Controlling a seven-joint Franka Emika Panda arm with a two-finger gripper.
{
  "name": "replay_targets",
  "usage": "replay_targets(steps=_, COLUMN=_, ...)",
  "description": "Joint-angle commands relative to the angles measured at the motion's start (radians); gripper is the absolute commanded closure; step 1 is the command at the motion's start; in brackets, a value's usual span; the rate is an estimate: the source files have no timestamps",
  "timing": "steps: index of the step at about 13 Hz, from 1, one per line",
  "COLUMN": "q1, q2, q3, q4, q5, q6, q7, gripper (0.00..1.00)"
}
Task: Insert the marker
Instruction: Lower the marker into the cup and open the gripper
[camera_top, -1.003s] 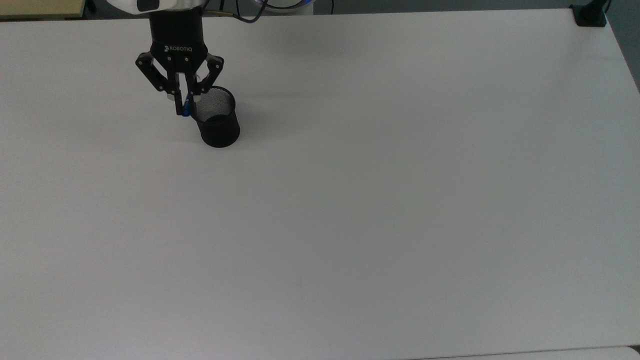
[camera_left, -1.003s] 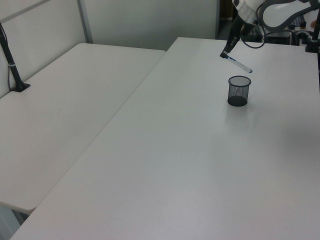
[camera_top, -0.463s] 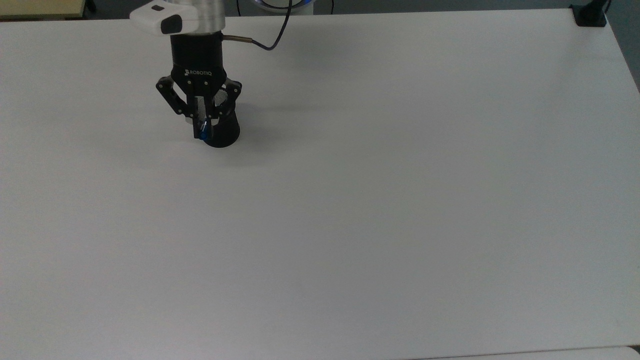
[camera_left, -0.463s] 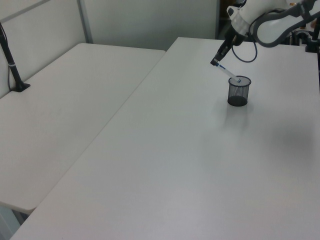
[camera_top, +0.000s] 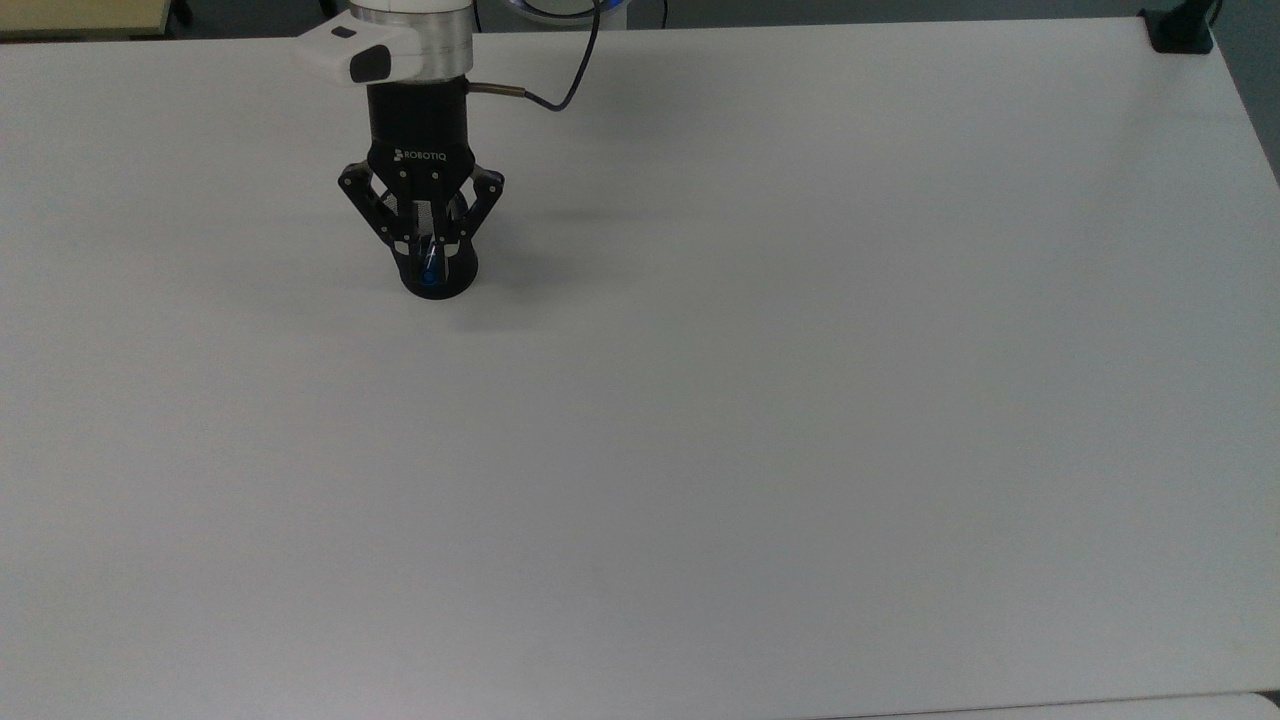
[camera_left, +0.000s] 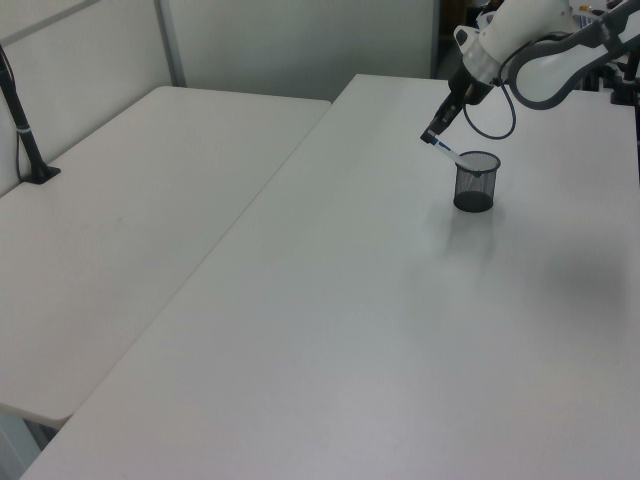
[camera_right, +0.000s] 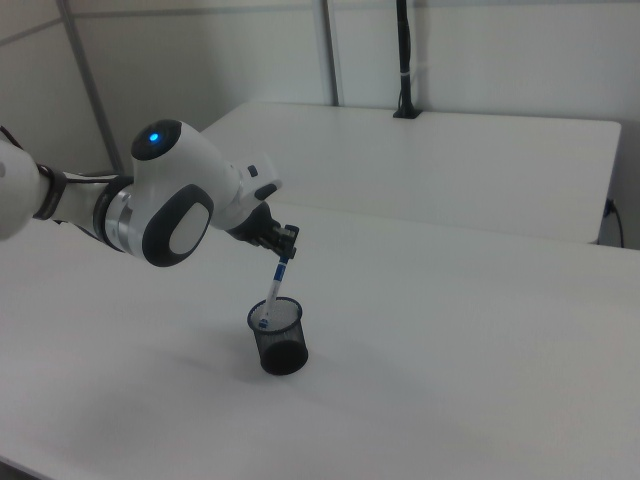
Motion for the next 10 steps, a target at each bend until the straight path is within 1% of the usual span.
replay_targets(steps=1, q1=-0.001, q2=-0.05, q3=-0.004, q4=-0.062, q5=0.022, q6=0.017, q7=-0.006, gripper=0.86)
replay_targets(steps=4, q1=-0.009, q2=-0.054, q3=-0.006, q4=-0.072, q5=0.022, q6=0.016, q7=-0.028, gripper=0.86)
replay_targets(steps=8, q1=-0.045, q2=-0.062, q3=-0.012, q4=-0.073, q5=0.022, q6=0.014, q7=-0.081, gripper=0.86)
replay_targets(steps=10, q1=-0.055, q2=-0.064, q3=-0.017, q4=-0.075, q5=0.022, q6=0.007, q7=-0.107, gripper=0.78)
